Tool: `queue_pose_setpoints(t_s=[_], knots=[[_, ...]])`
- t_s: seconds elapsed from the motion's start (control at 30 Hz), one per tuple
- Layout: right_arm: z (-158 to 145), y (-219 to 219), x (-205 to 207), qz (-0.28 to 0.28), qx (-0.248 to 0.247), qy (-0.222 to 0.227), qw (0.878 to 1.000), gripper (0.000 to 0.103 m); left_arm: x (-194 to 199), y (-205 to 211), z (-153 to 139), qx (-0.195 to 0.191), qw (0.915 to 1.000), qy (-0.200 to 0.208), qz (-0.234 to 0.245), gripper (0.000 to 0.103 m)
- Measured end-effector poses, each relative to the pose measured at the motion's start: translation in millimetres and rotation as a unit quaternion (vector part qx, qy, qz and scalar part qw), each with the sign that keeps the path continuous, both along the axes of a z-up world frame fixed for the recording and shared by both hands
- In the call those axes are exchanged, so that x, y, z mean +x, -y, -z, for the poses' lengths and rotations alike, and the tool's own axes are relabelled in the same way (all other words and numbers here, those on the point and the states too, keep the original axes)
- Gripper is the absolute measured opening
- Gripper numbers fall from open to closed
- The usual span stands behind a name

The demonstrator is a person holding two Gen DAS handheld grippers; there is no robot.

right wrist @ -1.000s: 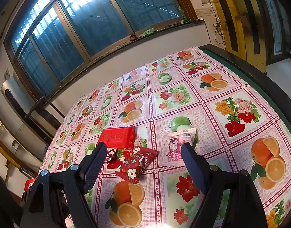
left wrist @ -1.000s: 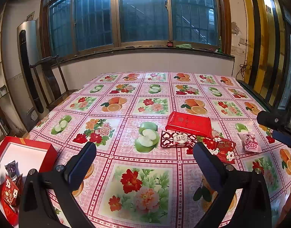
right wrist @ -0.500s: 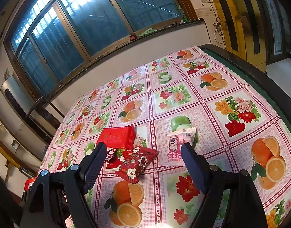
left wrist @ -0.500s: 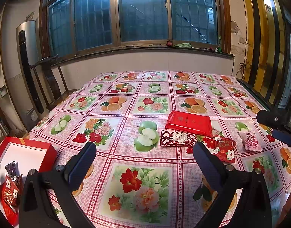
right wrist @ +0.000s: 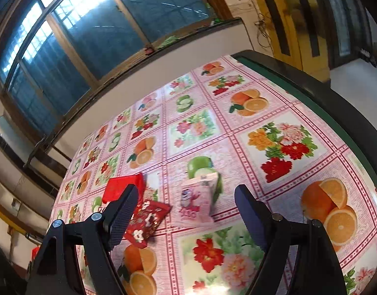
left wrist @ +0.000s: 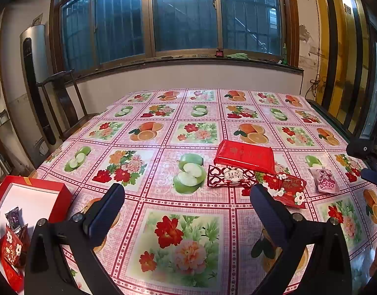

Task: Organize snacks
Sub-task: 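Move the right tool toward the pink Lotso bag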

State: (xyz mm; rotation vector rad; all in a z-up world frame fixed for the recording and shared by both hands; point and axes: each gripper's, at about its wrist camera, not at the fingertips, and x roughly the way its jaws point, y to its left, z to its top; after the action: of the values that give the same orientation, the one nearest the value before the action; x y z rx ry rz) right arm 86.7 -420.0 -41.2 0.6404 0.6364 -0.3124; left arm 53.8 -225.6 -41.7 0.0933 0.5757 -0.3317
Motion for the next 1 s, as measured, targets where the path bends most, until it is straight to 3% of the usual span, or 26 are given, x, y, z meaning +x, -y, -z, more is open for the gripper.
queue_pose_setpoints(t_s=[0.13,0.47,0.67,0.87,0.97,1.0], knots=[[11.3,23.6,-3.9,0.038,0.019,-0.019,0.999,0.083,-0.1,2.0,1.6,0.004,1.0,-0.002,0.002,0.102],[37.1,-7.8,38.5,-0.01,-0.036,-0.085,0.996,0.083,-9.9,21.8,7.0,0.039,0.9987,0.017,0.028,0.102],[39.7,-11.2,42.7,-0.008,-0.053,-0.091,0.994,0.083,-13.9,33.3,7.6,0.044,0.998,0.016,0.043,0.102],[39.3,-16.6,46.7,-0.015,-0.072,-0.115,0.991,0.083,-19.4,56.9,3.1,0.067,0.9935,0.018,0.089,0.102],[41.0,-26.4,51.6,-0.026,-0.114,-0.144,0.983,0.077,-21.9,73.4,1.7,0.095,0.988,0.024,0.12,0.102],[41.8,-29.9,53.0,-0.03,-0.128,-0.152,0.98,0.071,-22.5,77.8,2.2,0.103,0.9862,0.028,0.127,0.102]])
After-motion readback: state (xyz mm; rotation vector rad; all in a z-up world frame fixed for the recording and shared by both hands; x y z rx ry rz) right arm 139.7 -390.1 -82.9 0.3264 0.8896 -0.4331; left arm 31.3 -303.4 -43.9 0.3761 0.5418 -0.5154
